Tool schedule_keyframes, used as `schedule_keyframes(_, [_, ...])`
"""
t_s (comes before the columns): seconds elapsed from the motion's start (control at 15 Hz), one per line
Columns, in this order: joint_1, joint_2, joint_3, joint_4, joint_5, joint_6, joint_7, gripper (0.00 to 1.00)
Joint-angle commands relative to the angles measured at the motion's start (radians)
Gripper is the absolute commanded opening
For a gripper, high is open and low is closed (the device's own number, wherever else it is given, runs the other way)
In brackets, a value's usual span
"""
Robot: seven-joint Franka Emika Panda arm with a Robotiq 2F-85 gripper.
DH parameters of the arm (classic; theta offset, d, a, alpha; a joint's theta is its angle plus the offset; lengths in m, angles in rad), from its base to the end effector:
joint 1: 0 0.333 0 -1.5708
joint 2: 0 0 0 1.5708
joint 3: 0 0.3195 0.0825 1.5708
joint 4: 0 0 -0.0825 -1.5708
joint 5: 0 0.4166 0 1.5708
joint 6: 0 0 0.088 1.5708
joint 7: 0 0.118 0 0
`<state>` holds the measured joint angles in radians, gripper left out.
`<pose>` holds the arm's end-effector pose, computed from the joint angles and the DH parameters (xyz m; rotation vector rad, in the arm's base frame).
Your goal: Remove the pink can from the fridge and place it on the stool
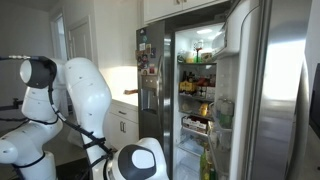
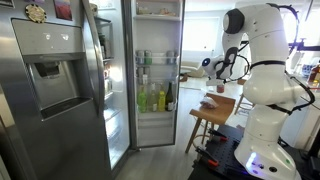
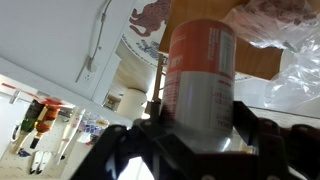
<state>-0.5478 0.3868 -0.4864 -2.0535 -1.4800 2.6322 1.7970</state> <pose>0.3411 -0.5276 0.2461 1.6683 -1.4912 0.5329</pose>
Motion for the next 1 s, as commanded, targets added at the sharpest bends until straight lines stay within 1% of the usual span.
schedule_keyframes(0.0, [-0.04, 0.08, 0.019, 0.1, -0.032, 0.052, 0.033, 0.48])
schedule_keyframes(0.2, [-0.064, 0.145, 0.037, 0.156, -0.006, 0.083, 0.016, 0.48])
schedule_keyframes(0.27, [-0.059, 0.171, 0.025, 0.173, -0.003, 0.104, 0.028, 0.48])
schedule_keyframes(0.47, [-0.068, 0.24, 0.026, 0.228, -0.006, 0.128, 0.063, 0.48])
schedule_keyframes(0.67, [-0.071, 0.304, 0.018, 0.28, -0.018, 0.13, 0.106, 0.48])
schedule_keyframes(0.93, [-0.078, 0.391, 0.001, 0.347, -0.071, 0.142, 0.19, 0.48])
